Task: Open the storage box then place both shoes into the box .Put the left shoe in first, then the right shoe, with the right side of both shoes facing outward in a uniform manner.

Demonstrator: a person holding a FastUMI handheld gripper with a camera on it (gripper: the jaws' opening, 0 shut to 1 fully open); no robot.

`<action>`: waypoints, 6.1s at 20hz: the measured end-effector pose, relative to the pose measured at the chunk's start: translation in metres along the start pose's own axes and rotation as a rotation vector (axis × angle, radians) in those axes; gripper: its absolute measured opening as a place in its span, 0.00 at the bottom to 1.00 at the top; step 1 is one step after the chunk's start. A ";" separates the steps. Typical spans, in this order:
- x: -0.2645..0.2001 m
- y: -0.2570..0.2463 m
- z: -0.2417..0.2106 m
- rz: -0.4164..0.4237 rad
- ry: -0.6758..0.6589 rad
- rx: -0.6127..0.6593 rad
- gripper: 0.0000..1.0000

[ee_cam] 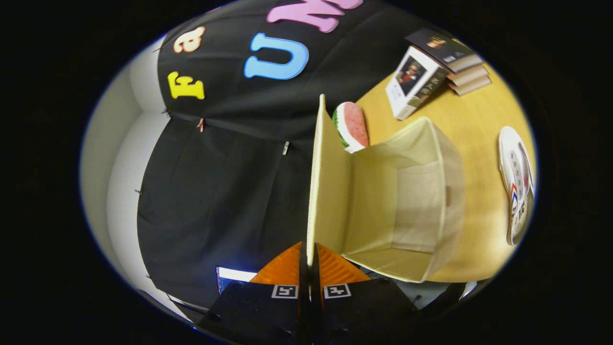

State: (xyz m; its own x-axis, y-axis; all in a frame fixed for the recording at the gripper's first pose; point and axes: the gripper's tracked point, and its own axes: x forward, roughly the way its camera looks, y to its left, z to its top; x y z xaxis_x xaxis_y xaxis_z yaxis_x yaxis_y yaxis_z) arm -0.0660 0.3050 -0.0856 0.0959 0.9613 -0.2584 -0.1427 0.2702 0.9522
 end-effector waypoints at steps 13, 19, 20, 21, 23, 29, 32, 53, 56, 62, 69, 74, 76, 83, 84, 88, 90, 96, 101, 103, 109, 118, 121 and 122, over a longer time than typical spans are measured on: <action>0.204 0.054 -0.054 -0.071 0.060 -0.059 0.05; 0.211 0.043 -0.039 -0.126 -0.014 -0.084 0.52; 0.200 0.042 -0.035 -0.139 -0.041 -0.106 0.75; 0.190 0.040 -0.026 -0.164 -0.064 -0.129 0.97; 0.169 0.035 -0.010 -0.196 -0.113 -0.193 0.97; 0.025 -0.030 0.057 -0.475 -0.230 -0.419 0.98; -0.059 -0.081 0.083 -0.664 -0.277 -0.513 0.98; -0.192 -0.384 0.050 -1.060 0.035 -0.606 0.96; -0.182 -0.400 0.071 -1.081 -0.023 -0.626 0.96; -0.149 -0.412 0.070 -0.992 -0.063 -0.563 0.56; -0.148 -0.410 0.076 -0.961 -0.116 -0.378 0.06; -0.158 -0.365 0.075 -0.885 -0.220 -0.237 0.06; -0.173 -0.331 0.079 -0.863 -0.256 -0.209 0.06; -0.215 -0.196 0.113 -0.842 -0.415 -0.243 0.06; -0.208 -0.178 0.116 -0.825 -0.437 -0.229 0.06; -0.157 -0.109 0.122 -0.711 -0.526 -0.192 0.06; -0.125 -0.090 0.119 -0.696 -0.541 -0.201 0.05; -0.030 -0.087 0.085 -0.691 -0.521 -0.138 0.06; 0.018 -0.134 0.054 -0.828 -0.462 -0.108 0.06; 0.034 -0.148 0.048 -0.856 -0.460 -0.063 0.06; 0.057 -0.173 0.040 -0.924 -0.453 -0.004 0.06; 0.074 -0.182 0.029 -0.943 -0.298 -0.078 0.50; 0.085 -0.162 0.034 -0.836 -0.290 -0.042 0.91; 0.085 -0.153 0.042 -0.803 -0.308 -0.020 1.00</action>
State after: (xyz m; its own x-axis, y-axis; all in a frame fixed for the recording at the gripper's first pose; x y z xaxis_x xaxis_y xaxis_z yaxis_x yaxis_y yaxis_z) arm 0.0050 0.3435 -0.2467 0.4377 0.4217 -0.7941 0.0654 0.8659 0.4959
